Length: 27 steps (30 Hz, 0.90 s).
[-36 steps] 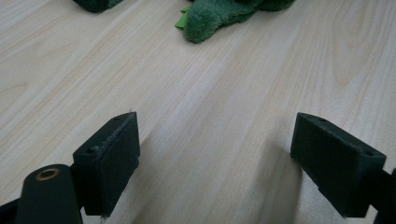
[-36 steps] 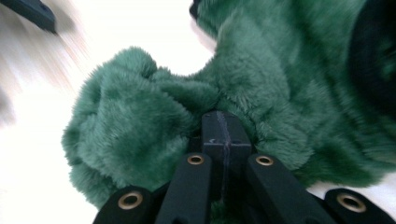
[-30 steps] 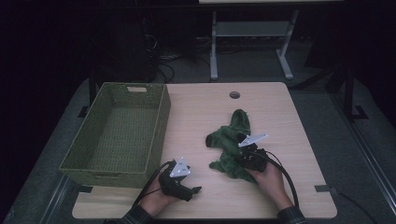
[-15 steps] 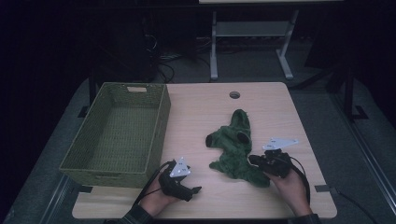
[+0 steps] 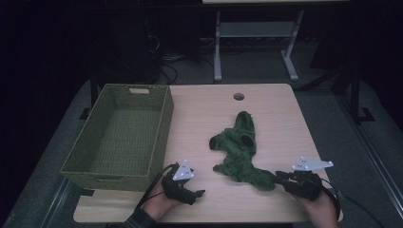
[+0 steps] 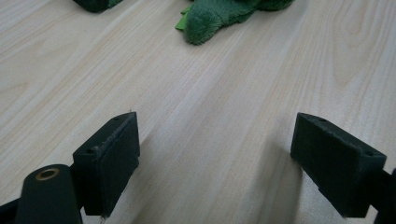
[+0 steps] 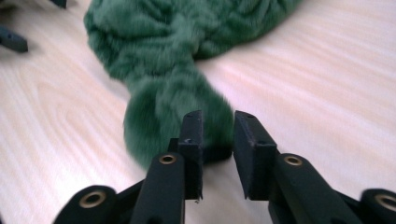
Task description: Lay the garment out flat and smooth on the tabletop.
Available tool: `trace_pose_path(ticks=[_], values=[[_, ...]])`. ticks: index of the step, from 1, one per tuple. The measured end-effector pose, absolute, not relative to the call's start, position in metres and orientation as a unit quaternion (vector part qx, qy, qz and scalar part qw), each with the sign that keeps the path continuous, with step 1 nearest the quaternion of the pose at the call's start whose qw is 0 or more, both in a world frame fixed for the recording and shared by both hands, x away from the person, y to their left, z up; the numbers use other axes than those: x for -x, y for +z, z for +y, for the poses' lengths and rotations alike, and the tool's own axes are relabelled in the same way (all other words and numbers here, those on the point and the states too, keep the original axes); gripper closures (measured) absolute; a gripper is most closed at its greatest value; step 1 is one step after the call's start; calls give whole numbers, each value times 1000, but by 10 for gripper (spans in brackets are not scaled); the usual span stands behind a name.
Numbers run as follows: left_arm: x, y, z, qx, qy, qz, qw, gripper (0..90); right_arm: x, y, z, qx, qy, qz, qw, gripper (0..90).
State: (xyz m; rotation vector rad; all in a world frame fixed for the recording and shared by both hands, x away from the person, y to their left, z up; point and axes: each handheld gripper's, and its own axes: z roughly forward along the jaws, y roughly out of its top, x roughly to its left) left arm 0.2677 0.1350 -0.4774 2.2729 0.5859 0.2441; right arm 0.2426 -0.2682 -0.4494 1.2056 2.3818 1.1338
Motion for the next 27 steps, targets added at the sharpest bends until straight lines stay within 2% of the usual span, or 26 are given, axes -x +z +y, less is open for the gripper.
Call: trace_pose_path(ticks=[8, 14, 21, 24, 27], values=[[-268, -477, 135, -891, 96, 229, 381, 150, -218, -462, -275, -423, 374, 819, 100, 650], [-268, -477, 135, -890, 96, 230, 381, 150, -218, -468, -266, -417, 370, 826, 81, 635], [-268, -477, 135, -890, 96, 230, 381, 150, -223, -469, -265, -416, 374, 826, 69, 853], [-268, -477, 135, -890, 96, 230, 381, 150, -222, -467, -264, -414, 379, 824, 73, 897], [-268, -477, 135, -890, 96, 230, 381, 150, -222, -465, -265, -411, 384, 824, 75, 900]])
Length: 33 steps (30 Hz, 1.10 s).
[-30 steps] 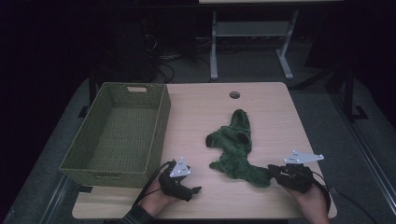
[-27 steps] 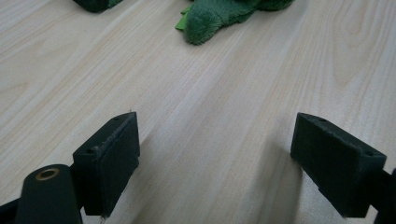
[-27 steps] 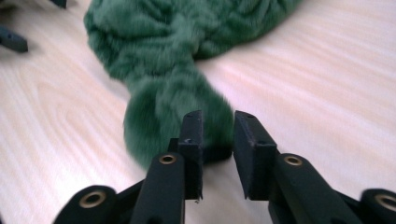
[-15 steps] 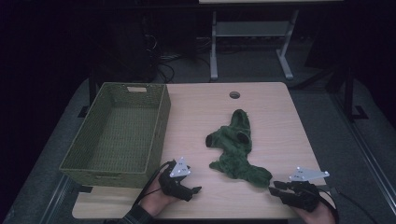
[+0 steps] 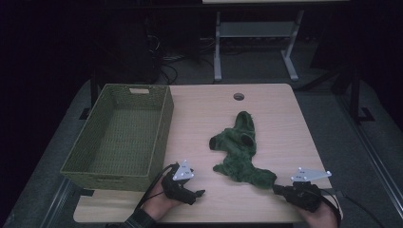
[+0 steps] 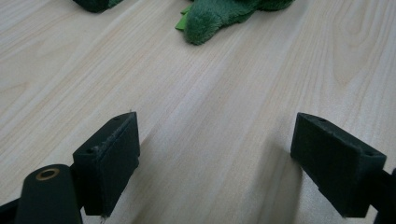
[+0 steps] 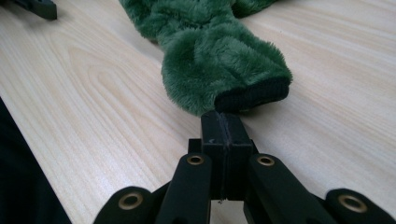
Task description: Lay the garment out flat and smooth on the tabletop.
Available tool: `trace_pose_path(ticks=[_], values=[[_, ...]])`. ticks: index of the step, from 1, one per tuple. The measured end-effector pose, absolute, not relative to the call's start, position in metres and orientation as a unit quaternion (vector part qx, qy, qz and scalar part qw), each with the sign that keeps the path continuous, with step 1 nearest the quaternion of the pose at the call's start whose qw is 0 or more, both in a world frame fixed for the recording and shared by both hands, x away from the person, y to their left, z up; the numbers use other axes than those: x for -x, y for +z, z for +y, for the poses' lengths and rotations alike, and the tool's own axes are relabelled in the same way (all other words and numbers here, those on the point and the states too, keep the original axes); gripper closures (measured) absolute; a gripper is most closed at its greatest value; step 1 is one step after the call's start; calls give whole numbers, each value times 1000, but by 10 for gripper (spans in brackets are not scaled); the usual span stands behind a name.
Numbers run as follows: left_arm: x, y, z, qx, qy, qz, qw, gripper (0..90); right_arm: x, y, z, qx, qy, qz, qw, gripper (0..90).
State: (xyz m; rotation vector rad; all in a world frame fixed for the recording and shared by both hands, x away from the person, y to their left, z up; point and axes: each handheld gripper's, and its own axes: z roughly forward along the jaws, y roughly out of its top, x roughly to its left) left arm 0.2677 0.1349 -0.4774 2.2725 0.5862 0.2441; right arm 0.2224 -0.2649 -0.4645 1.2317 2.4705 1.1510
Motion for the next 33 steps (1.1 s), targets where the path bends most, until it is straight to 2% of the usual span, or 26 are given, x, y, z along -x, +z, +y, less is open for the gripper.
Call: trace_pose_path(ticks=[7, 24, 26, 28, 33], values=[[-268, -477, 135, -890, 96, 230, 381, 150, -225, -459, -265, -404, 406, 816, 79, 900], [-268, -477, 135, -890, 96, 230, 381, 150, -257, -432, -242, -363, 446, 810, 113, 900], [-268, -477, 135, -890, 96, 230, 381, 150, -256, -435, -247, -377, 441, 807, 112, 759], [-268, -477, 135, -891, 96, 230, 381, 150, -253, -440, -255, -391, 435, 805, 103, 703], [-268, -477, 135, -890, 96, 230, 381, 150, -238, -449, -269, -413, 424, 802, 82, 641]])
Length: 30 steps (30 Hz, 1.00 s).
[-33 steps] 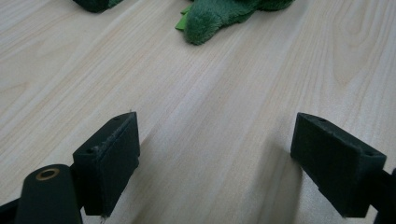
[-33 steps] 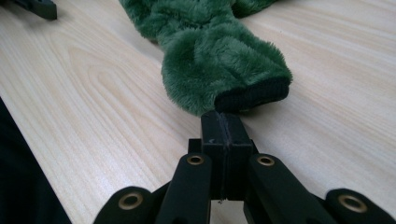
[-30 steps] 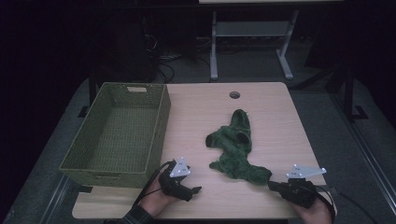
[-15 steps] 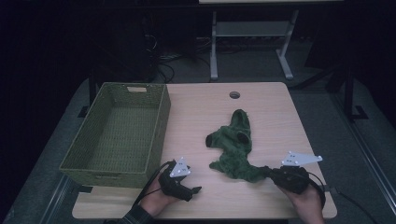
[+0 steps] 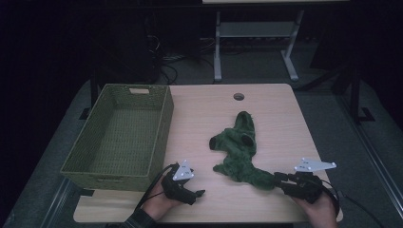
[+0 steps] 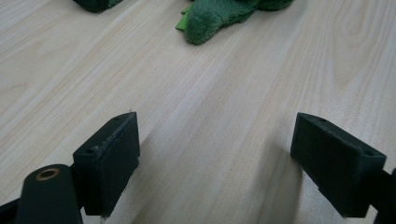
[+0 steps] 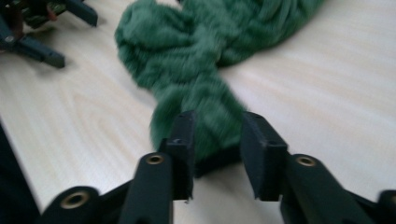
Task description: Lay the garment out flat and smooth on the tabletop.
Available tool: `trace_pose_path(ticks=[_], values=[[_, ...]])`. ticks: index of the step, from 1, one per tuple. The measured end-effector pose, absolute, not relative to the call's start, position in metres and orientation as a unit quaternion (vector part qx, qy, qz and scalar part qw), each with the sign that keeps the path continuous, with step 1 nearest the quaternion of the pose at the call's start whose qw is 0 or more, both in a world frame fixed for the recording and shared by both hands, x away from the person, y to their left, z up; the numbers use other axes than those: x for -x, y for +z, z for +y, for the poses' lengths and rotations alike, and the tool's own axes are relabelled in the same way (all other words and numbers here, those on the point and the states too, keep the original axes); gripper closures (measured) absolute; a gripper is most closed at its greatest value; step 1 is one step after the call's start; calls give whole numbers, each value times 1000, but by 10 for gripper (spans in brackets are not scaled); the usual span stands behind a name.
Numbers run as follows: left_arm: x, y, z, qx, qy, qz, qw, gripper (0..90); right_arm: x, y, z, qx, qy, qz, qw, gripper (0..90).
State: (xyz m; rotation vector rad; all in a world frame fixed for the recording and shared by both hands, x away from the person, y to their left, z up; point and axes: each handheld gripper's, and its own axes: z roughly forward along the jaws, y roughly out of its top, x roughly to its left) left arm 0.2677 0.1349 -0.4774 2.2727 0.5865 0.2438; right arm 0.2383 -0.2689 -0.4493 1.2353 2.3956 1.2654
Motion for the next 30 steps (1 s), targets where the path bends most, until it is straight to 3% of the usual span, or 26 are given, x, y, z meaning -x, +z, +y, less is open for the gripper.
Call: trace_pose_path(ticks=[7, 11, 13, 30], values=[[-268, -477, 135, -890, 96, 230, 381, 150, -227, -462, -265, -424, 399, 810, 66, 573], [-268, -477, 135, -891, 96, 230, 381, 150, -231, -464, -261, -421, 391, 816, 64, 812], [-268, -477, 135, -891, 96, 229, 381, 150, -231, -460, -262, -413, 398, 816, 79, 836], [-268, -478, 135, -890, 96, 231, 382, 150, -276, -423, -208, -306, 435, 839, 117, 813]])
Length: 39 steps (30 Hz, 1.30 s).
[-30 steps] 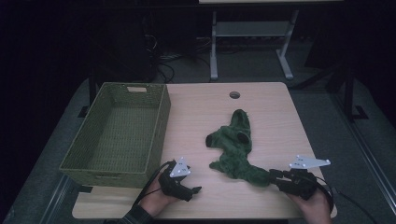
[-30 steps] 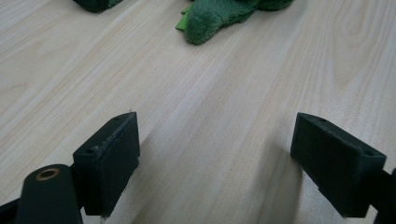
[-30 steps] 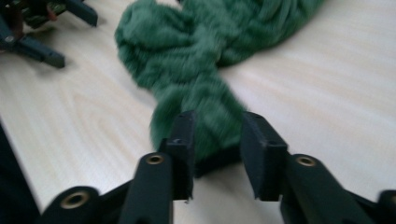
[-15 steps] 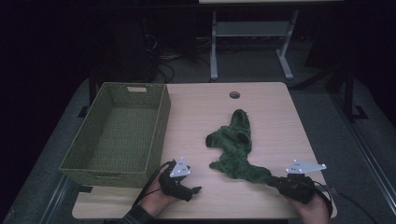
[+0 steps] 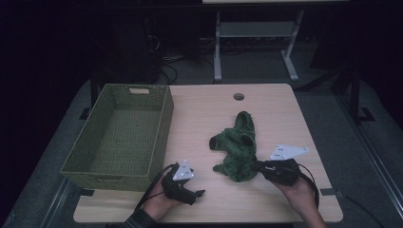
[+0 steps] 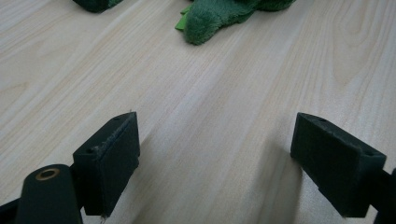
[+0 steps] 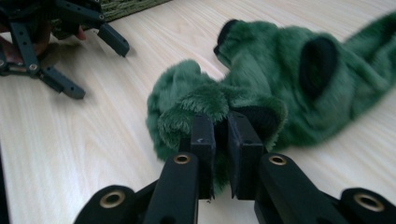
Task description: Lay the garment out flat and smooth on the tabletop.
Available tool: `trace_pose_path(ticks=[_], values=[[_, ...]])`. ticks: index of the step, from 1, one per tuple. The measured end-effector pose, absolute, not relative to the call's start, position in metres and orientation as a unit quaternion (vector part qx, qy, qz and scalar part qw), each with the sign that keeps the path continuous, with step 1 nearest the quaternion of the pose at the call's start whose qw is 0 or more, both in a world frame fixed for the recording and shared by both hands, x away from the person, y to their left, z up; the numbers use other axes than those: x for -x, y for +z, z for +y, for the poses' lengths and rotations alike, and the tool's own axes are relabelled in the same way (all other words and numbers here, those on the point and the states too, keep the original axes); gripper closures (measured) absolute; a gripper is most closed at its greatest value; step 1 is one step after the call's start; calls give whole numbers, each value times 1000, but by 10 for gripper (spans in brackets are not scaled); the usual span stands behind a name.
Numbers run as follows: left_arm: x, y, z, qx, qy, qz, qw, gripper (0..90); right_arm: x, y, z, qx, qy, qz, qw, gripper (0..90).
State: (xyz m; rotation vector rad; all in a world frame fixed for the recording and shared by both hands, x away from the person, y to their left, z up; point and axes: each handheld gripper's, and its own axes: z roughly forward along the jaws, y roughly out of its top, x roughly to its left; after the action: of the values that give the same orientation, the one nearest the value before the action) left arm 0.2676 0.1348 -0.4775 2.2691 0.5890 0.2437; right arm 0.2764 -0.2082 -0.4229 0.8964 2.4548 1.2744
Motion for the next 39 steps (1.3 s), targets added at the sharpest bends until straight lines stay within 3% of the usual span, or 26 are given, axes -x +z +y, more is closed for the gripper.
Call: trace_pose_path(ticks=[7, 14, 27, 39], values=[[-268, -477, 135, -891, 96, 229, 381, 150, -297, -428, -189, -303, 440, 837, 115, 668], [-268, -477, 135, -890, 97, 229, 382, 150, -300, -414, -200, -317, 473, 811, 136, 716], [-268, -478, 134, -892, 96, 227, 379, 129, -323, -448, -181, -332, 408, 848, 59, 758], [-270, -474, 130, -896, 89, 235, 366, 137, -313, -460, -174, -315, 381, 868, 47, 782]])
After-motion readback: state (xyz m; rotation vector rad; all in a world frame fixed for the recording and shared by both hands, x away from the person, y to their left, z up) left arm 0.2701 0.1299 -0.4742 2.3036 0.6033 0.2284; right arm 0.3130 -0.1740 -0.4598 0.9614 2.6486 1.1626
